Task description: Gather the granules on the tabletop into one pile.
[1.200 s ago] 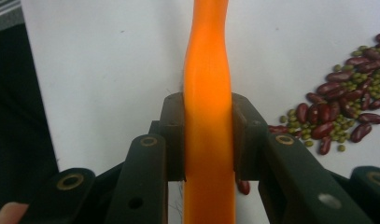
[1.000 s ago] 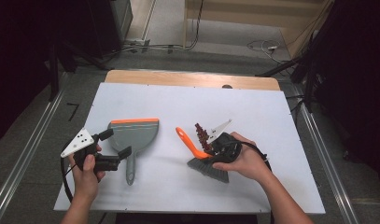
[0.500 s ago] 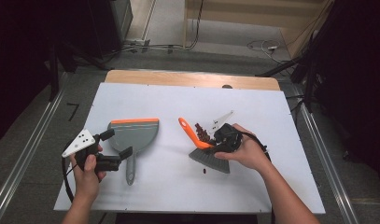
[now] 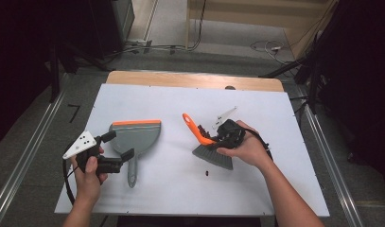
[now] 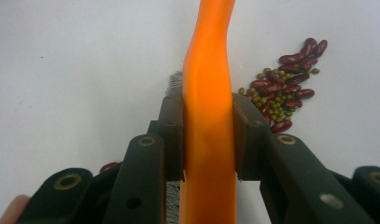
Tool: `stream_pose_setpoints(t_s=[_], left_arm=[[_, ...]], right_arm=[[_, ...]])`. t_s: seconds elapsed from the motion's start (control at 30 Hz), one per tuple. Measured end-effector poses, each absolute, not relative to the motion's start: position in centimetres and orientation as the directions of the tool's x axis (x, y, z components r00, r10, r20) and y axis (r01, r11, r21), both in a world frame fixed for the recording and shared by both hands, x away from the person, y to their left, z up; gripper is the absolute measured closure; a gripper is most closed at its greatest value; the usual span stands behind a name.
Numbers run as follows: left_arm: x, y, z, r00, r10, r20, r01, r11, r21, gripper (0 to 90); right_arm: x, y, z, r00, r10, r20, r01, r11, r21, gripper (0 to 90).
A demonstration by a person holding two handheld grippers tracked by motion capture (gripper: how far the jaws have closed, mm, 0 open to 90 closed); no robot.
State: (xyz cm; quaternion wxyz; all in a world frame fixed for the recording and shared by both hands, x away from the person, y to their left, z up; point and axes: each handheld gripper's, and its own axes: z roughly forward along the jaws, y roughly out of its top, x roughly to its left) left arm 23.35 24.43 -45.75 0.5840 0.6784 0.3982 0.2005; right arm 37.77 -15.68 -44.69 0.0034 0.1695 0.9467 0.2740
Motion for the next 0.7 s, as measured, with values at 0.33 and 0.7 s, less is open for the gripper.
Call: stream_pose_setpoints(t_s=[0.33, 0.7], left_arm=[[23.2, 24.5, -45.5, 0.603, 0.774, -0.192, 0.298, 0.004, 0.954, 0.0], [23.3, 24.7, -45.5, 0.603, 0.774, -0.195, 0.299, 0.007, 0.954, 0.0]], right_arm=[[37.2, -15.5, -42.9, -0.936, 0.336, 0.106, 0.34, 0.784, 0.519, 68.6], [33.1, -13.3, -41.9, -0.961, 0.245, 0.127, 0.275, 0.809, 0.52, 68.8]])
